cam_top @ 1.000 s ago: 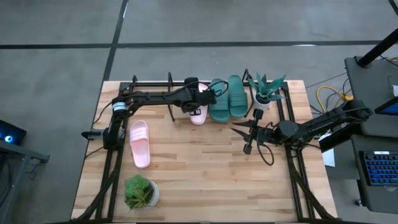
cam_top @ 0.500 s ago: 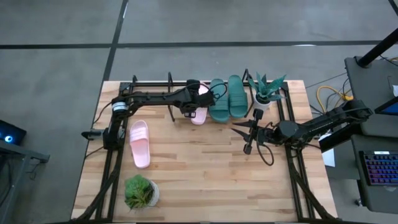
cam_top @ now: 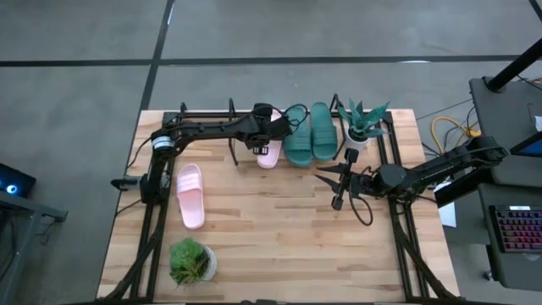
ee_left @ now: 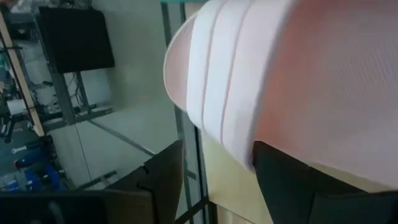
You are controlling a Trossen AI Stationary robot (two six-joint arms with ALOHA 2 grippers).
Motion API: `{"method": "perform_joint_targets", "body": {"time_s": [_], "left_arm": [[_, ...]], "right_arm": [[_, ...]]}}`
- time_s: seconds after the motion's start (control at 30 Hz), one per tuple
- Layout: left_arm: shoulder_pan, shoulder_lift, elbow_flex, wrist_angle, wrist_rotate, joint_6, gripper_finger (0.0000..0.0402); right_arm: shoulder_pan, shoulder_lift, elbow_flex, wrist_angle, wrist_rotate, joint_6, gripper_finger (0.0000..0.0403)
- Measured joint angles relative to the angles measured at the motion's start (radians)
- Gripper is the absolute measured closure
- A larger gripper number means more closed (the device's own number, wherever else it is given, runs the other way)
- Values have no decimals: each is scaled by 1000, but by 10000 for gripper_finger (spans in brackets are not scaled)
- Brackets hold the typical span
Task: Pick and place slides into the shelf
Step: Put the top pink slide on the shelf
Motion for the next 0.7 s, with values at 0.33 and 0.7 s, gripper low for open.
{"method": "perform_joint_targets", "body": {"time_s": [0.33,0.7], "left_arm": [[15,3,-5,43,31,5,269],[22,4,-46,121,34,-16,362]], "right_arm": [[0,0,0,0,0,0,321],[0,0,0,0,0,-1,321]]}}
